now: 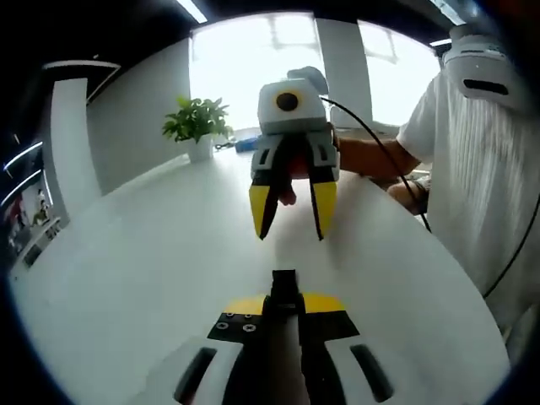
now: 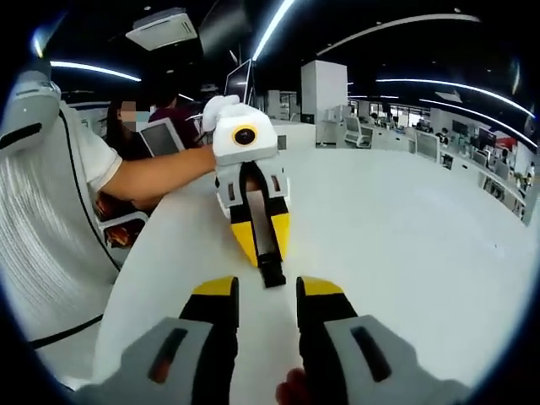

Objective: Snap the two parts of the plastic buckle together until the buckle closes and remains connected.

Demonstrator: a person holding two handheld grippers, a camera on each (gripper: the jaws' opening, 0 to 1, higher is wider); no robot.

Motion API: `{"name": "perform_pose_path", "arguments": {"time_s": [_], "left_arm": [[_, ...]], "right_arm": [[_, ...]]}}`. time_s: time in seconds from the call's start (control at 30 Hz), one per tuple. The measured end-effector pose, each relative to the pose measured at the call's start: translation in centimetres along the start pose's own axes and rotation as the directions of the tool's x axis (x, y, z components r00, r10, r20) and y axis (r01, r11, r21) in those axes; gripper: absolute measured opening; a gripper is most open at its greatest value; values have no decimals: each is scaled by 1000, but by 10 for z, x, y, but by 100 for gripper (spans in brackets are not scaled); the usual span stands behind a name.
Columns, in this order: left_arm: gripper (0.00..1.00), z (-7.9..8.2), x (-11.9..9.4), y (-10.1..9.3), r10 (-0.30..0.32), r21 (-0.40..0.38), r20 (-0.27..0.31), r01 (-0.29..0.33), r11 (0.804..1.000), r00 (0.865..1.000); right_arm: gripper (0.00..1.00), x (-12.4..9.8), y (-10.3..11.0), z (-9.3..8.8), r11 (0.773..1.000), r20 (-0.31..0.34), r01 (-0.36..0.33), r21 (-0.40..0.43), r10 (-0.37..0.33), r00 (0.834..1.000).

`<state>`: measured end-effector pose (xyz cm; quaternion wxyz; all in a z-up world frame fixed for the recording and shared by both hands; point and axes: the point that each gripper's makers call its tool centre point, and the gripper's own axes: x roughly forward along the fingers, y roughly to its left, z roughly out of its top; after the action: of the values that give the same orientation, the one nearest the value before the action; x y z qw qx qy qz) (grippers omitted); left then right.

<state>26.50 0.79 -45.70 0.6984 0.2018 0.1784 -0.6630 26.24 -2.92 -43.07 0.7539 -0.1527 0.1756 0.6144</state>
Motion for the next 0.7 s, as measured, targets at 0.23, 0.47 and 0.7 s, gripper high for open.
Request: {"name": "perform_pose_path", "arguments": {"time_s": [0.23, 0.47, 0.7], "left_arm": [[11, 1, 1, 9, -2, 6, -20, 2, 1000, 1000], [11, 4, 6, 20, 3, 19, -37, -3, 1000, 999], [11, 4, 7, 34, 16, 34, -57, -14, 999, 998]], "right_arm": [[28, -8, -8, -2, 996, 15, 58, 74, -59, 998], [26, -16, -15, -7, 991, 1, 101, 88, -101, 995], [26, -25, -26, -8, 983, -1, 148, 112, -149, 989]]}}
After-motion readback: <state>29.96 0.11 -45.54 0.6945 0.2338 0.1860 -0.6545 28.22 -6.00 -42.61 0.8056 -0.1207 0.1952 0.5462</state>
